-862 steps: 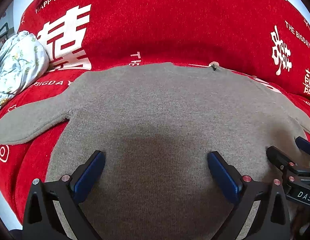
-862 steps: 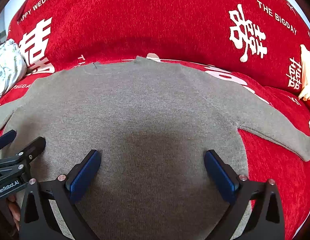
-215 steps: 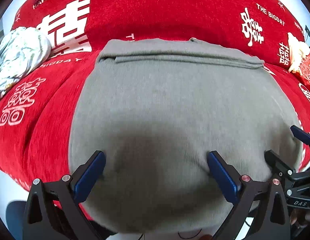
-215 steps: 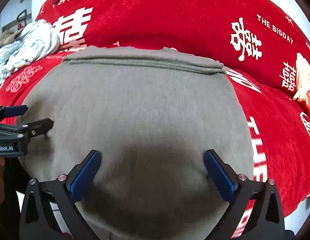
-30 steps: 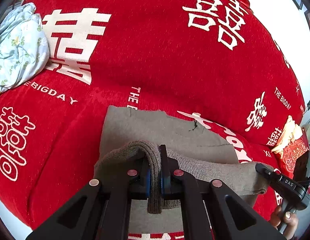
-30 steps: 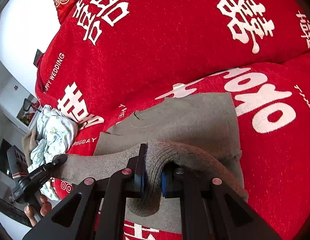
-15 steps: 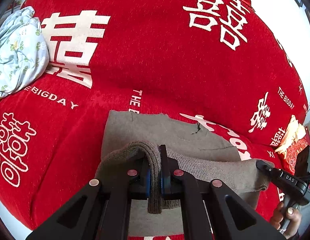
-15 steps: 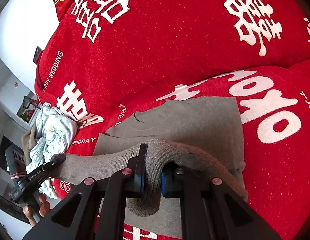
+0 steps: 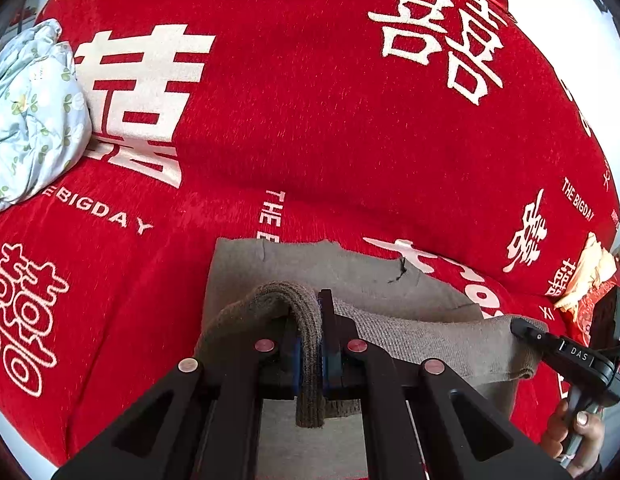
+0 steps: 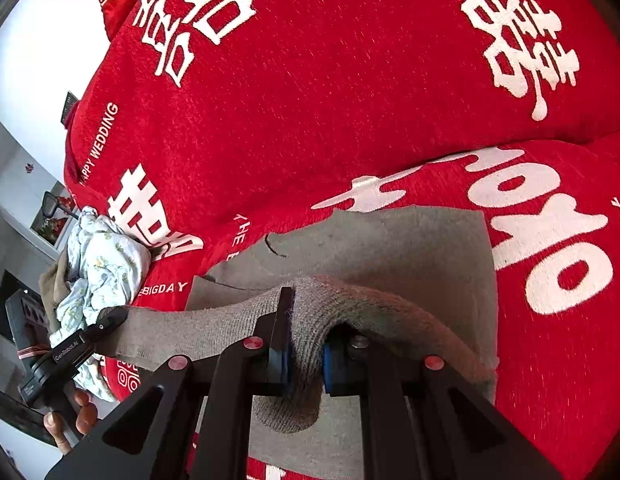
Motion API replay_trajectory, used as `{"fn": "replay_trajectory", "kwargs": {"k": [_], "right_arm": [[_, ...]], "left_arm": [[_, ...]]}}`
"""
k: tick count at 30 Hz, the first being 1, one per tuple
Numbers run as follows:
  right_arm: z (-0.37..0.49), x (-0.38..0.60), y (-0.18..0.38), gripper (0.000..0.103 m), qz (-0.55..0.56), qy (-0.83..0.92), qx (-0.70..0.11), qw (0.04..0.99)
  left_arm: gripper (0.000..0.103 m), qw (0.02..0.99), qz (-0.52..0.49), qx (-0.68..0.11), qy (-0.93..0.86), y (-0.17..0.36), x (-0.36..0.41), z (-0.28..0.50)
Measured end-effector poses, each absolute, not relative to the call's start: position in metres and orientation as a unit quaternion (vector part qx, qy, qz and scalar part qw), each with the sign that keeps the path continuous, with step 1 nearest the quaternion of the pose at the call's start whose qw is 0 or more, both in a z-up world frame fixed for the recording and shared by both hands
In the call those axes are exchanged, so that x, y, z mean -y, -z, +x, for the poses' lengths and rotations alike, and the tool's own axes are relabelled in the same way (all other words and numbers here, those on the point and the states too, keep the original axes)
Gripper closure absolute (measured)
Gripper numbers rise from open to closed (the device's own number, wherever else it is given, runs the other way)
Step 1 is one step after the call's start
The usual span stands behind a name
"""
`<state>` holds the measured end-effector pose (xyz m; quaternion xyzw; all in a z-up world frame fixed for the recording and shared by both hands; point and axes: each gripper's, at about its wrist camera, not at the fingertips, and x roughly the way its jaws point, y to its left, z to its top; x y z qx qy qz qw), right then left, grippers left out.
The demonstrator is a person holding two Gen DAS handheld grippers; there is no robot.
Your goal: Fold small clothes
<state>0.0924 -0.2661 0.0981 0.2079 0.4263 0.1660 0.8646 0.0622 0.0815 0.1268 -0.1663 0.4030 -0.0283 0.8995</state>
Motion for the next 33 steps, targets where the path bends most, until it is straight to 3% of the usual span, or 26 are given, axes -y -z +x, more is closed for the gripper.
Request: {"fn": "replay_trajectory", "kwargs": {"k": [33], "right_arm": [[0.178,0.279,-0.022,0.09,0.23,-0.137,-0.486,0.832]], "left_arm": [[0.096,0.872,-0.142,-0.469,0.009,-0.048,-0.067,0.161]]}}
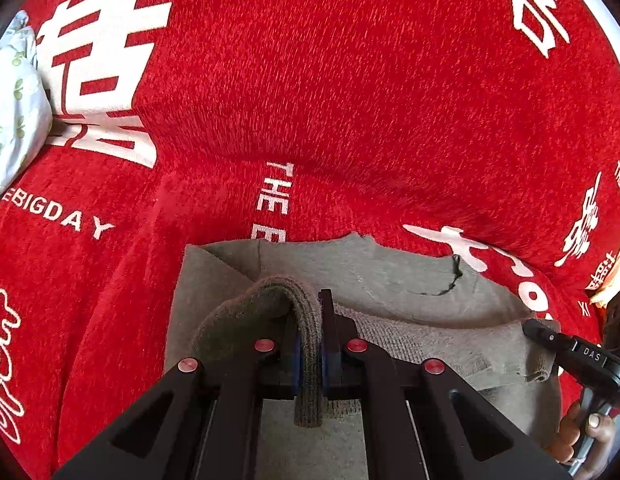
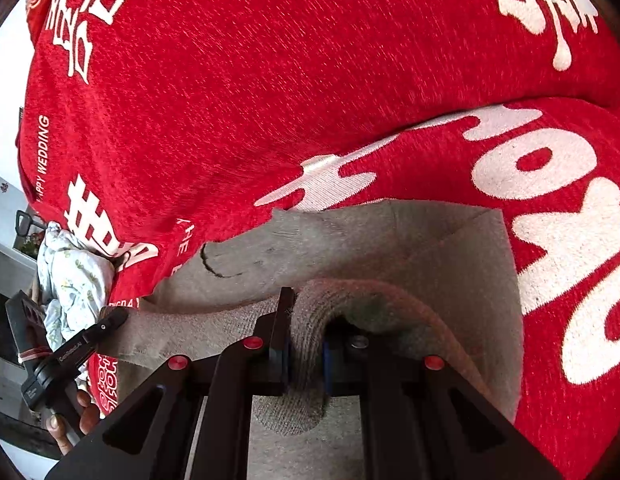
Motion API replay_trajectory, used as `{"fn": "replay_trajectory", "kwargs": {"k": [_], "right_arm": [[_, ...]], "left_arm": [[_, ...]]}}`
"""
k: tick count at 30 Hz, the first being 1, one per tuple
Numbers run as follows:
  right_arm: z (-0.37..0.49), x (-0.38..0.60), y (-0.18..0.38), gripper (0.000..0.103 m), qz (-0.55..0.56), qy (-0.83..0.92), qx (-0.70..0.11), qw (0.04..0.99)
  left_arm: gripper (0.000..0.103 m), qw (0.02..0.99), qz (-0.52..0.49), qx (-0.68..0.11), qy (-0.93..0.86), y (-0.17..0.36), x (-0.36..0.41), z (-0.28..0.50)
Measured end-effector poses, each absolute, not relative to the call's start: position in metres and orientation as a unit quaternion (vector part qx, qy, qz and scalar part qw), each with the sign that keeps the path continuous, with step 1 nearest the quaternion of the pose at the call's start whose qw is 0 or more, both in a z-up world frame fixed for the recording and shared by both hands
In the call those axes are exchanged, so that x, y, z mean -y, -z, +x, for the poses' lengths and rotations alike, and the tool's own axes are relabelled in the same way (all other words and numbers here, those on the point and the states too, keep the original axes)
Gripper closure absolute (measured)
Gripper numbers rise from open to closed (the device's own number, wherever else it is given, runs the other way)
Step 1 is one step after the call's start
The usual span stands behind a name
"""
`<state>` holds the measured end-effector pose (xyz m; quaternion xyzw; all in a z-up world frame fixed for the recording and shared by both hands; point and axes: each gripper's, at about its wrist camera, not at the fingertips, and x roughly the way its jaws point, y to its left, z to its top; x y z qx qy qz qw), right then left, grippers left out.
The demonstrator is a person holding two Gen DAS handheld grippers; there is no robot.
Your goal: Fold small clothes
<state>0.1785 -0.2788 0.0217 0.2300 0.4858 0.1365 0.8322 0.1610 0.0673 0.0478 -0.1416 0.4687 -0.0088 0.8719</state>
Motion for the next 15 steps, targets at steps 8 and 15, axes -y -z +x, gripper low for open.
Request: {"fn": "replay_trajectory", "kwargs": {"k": [8,15], "right_arm": [[0.185,0.28,-0.013,0.09,0.238,-0.131,-0.491,0.828],[0.188,0.281,-0.009,0.09,0.243,-0.127,-0.495,0.824]], "left_arm": [[0.096,0.854,-0.144,-0.499,0.004,-0.023,-0.068,0.18],[0.095,0.847,-0.144,-0.512,0.005,-0.007,-0.07,0.185]]}}
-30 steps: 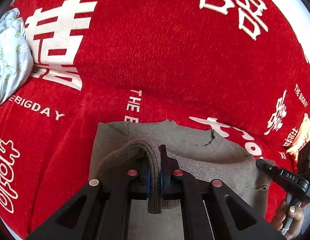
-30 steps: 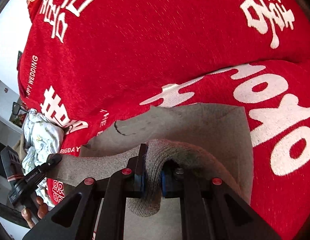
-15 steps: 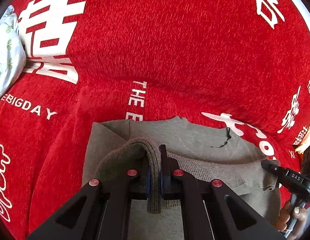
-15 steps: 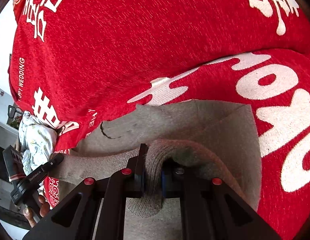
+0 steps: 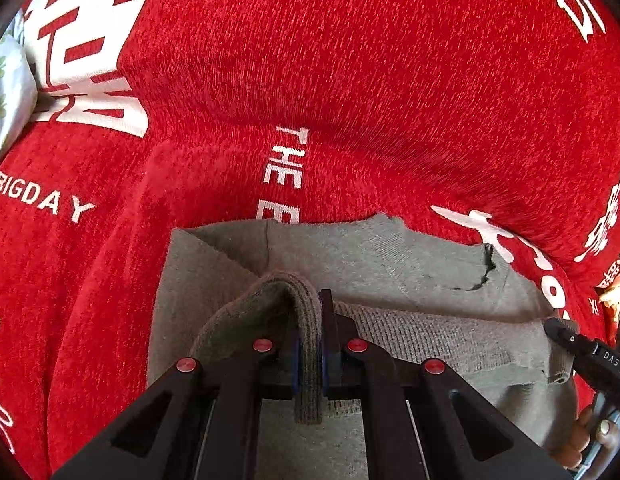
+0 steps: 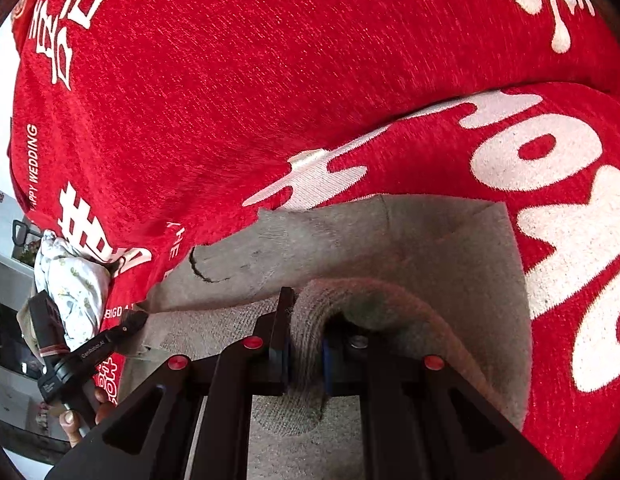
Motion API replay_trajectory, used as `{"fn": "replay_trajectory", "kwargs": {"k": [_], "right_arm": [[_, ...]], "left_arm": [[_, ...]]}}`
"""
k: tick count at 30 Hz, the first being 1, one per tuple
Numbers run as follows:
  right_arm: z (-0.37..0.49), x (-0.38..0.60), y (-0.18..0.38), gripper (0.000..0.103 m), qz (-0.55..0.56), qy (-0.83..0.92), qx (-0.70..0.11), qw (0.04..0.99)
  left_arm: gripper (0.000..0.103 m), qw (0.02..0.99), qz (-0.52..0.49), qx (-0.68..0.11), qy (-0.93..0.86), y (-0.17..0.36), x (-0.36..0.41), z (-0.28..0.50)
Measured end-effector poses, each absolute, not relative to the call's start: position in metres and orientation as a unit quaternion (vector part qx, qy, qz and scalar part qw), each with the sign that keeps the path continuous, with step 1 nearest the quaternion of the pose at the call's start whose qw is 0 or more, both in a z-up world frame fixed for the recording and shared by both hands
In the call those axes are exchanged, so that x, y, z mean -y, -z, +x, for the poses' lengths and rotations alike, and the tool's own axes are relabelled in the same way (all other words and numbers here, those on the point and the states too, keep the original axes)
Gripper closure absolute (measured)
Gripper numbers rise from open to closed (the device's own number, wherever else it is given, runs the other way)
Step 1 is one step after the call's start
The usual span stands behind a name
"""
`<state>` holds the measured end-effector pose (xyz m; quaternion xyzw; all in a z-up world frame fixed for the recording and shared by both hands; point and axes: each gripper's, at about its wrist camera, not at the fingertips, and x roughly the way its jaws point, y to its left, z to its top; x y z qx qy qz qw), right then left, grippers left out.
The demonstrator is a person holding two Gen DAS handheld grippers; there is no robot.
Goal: Fold small clothes
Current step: 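Open both tools and withdraw them from the folded sweater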
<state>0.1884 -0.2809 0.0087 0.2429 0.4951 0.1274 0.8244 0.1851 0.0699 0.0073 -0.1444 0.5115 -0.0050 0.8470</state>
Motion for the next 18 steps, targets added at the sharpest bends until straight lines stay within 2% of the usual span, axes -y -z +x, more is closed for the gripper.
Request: {"fn": "replay_trajectory", "kwargs": {"k": [8,11,12,13,14,15,16,18], "right_arm": [[0.191,0.281,-0.005,0.088,0.25,-0.124,-0.498,0.821],[0.19,0.281,-0.009,0.079,0.257,-0.127,-0.494,0.821],[0.19,0.281,-0.01,0.067,0.26,-0.128,-0.491,0.821],[0.189,0.28,-0.012,0.053,0.26,-0.126,-0.488,0.824],[0.188,0.28,-0.014,0.045,0.261,-0.125,-0.484,0.826],[0.186,0.28,-0.017,0.031,0.262,-0.124,-0.48,0.828],[0.184,0.28,-0.02,0.025,0.262,-0.121,-0.474,0.832],[0.18,0.279,-0.026,0.025,0.256,-0.116,-0.465,0.84]], "left_arm": [[0.095,0.843,-0.129,-0.521,0.012,-0.004,-0.068,0.189],[0.091,0.838,-0.13,-0.53,0.011,-0.004,-0.068,0.192],[0.086,0.836,-0.134,-0.533,0.014,-0.004,-0.068,0.193],[0.069,0.833,-0.146,-0.533,0.023,-0.005,-0.069,0.193],[0.042,0.831,-0.162,-0.532,0.035,-0.006,-0.07,0.194],[0.031,0.829,-0.181,-0.528,0.043,-0.007,-0.072,0.193],[0.019,0.827,-0.193,-0.526,0.041,-0.008,-0.073,0.193],[0.019,0.831,-0.199,-0.518,0.029,-0.014,-0.075,0.191]]}}
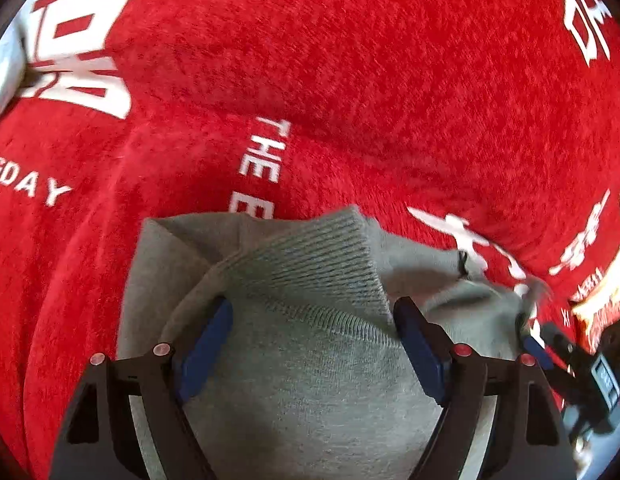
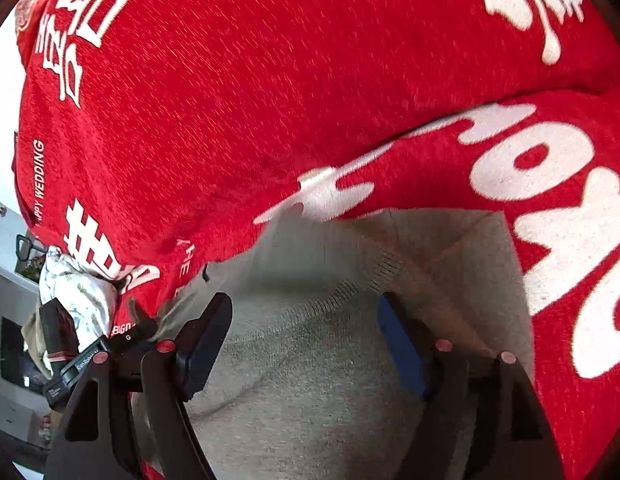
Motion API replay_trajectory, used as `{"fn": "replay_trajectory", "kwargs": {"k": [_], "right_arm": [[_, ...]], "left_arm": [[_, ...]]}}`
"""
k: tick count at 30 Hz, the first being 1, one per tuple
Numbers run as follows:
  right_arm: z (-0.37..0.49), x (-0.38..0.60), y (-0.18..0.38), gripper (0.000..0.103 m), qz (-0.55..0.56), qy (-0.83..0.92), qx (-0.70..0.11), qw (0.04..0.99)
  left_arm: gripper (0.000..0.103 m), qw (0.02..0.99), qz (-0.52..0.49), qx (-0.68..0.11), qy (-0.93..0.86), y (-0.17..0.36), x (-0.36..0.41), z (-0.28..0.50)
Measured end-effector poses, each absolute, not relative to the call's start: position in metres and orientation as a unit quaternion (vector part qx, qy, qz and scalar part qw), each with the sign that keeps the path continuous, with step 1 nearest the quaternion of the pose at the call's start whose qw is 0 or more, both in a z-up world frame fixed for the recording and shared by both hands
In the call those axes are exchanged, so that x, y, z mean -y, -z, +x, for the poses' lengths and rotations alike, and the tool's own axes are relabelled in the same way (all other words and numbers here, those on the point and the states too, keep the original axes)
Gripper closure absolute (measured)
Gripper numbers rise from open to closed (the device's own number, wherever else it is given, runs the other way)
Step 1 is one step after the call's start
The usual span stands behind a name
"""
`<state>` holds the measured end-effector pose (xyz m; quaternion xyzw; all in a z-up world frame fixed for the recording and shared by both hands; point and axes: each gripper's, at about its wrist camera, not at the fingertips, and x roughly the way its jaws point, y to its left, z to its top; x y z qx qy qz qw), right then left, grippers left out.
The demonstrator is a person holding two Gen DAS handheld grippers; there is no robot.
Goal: Fold small clothes
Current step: 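Open both tools and withdraw them from the folded sweater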
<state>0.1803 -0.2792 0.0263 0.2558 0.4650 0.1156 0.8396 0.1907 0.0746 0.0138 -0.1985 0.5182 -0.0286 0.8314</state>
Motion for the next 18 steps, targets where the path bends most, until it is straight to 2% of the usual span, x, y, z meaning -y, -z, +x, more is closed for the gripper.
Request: {"fn": "replay_trajectory", "kwargs": {"k": [9,15,18], "right_arm": [[0.168,0.263,-0.052,0.025,0.172,-0.119,-0.45,0.868],[0.18,0.221,-0.04,0.025,0.098,-0.132,-0.47,0.867],[0.192,0.21,-0.025,0.025,0.054,-0.117,-0.488,0.863]], "left_arm": [[0.019,0.863,-0.173,-0.474,0.032,-0.049,-0.081,0.173],[0.019,0.868,-0.065,-0.492,0.027,-0.032,-0.038,0.183],[0.019,0.858,-0.062,-0.51,0.009,-0.014,-0.039,0.193]]}}
